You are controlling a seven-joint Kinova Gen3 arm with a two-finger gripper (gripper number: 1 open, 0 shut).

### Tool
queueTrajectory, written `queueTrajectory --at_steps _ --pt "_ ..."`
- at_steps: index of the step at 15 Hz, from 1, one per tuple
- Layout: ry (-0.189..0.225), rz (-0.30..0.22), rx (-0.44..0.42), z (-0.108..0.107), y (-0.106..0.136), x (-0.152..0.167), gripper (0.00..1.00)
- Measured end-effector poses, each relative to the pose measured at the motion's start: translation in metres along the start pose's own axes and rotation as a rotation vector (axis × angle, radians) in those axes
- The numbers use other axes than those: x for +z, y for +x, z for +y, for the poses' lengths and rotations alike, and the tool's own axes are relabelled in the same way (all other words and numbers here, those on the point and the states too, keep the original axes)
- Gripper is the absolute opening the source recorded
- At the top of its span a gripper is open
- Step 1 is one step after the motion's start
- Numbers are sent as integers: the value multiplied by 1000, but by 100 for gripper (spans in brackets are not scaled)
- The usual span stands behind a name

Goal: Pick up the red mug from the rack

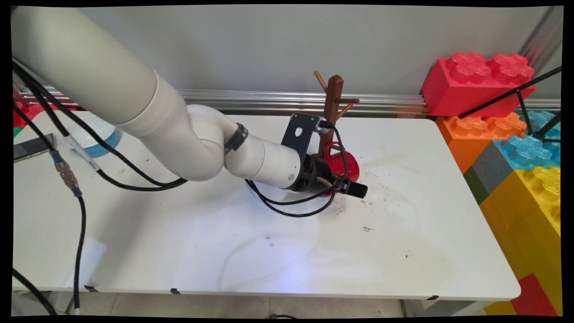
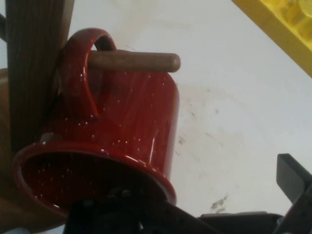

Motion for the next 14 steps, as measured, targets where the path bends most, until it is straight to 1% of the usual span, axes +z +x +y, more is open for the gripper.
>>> queueTrajectory --at_steps 9,10,14 --pt "-8 9 -37 -4 1 1 100" --pt "-8 11 -42 -4 1 0 0" --pt "11 16 -59 -8 3 -4 0"
